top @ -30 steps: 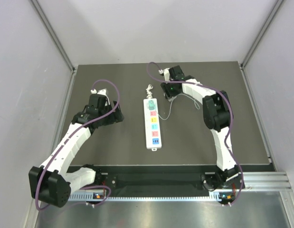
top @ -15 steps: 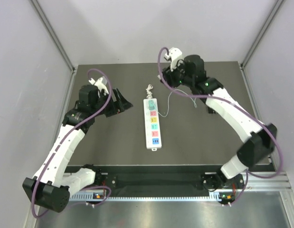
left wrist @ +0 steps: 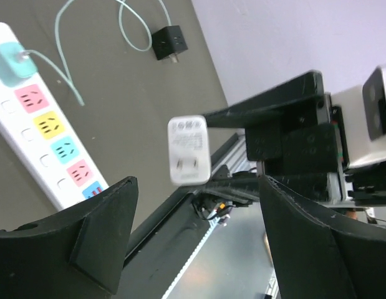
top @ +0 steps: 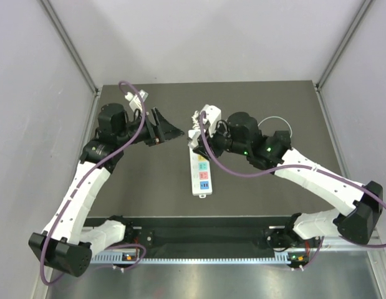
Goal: Insert the plug
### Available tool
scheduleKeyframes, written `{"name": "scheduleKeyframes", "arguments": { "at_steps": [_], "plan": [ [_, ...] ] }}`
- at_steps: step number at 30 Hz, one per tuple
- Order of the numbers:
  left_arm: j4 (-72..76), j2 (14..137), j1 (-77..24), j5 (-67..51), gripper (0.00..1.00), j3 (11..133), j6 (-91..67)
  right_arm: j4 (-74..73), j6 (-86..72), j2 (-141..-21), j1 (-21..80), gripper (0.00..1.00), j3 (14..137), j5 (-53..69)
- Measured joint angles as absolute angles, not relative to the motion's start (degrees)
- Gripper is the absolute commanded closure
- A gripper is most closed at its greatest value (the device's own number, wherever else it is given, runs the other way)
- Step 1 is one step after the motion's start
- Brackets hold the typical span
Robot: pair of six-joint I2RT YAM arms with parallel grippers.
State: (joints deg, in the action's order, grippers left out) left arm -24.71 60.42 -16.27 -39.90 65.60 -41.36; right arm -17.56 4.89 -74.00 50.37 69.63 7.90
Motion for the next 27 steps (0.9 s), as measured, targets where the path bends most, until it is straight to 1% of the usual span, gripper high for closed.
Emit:
{"name": "scheduleKeyframes", "arguments": {
  "at_steps": [8,11,12,13,15,16,19,20,21,23,24,26,27],
  "plan": [
    [-20.05,62.30,-18.65,-41.80,0.20,60.64,-45.15,-15.79,4.23,-73.89,54.43,1.00,69.63,6.85],
    [-19.86,62.89,-19.18,-42.04,0.22,58.89,-45.63,-15.77,4.25,-73.93,55.02,1.00,69.65,6.24],
    [-19.77,62.89,-19.25,-42.17,0.24,58.43,-45.80,-15.77,4.23,-74.00,55.11,1.00,69.65,6.13],
    [-19.57,62.87,-19.25,-42.44,0.37,57.93,-46.17,-15.92,4.25,-74.08,55.22,1.00,69.71,6.02],
    [-18.48,62.87,-19.25,-43.13,0.48,57.30,-46.96,-16.25,4.25,-74.63,55.46,1.00,69.71,5.67],
    [-17.56,62.78,-19.29,-43.59,0.56,56.84,-47.42,-16.27,4.25,-75.05,55.51,1.00,69.73,5.48],
    [-14.55,62.72,-19.31,-45.15,0.64,54.89,-49.63,-16.60,4.19,-75.79,55.66,0.97,69.73,4.93],
    [-13.56,62.74,-19.29,-45.63,0.72,54.08,-50.54,-16.82,4.19,-75.85,55.72,0.97,69.73,4.64],
    [-12.71,62.76,-19.22,-46.06,0.76,53.39,-51.44,-17.26,4.12,-75.88,55.79,0.95,69.71,4.36],
    [-11.64,62.89,-19.22,-46.44,0.89,52.56,-52.69,-17.41,3.75,-75.88,55.83,0.92,69.36,4.14],
    [-11.11,63.05,-19.20,-46.61,1.00,52.18,-53.10,-17.43,3.51,-75.88,55.86,0.82,69.28,3.99],
    [-9.89,63.61,-19.18,-47.18,1.00,51.51,-54.15,-17.54,3.03,-75.88,55.86,0.68,68.97,3.49],
    [-9.26,63.94,-19.16,-47.53,1.00,51.09,-54.87,-17.58,2.83,-75.88,55.86,0.55,68.84,3.27]
  ]
}}
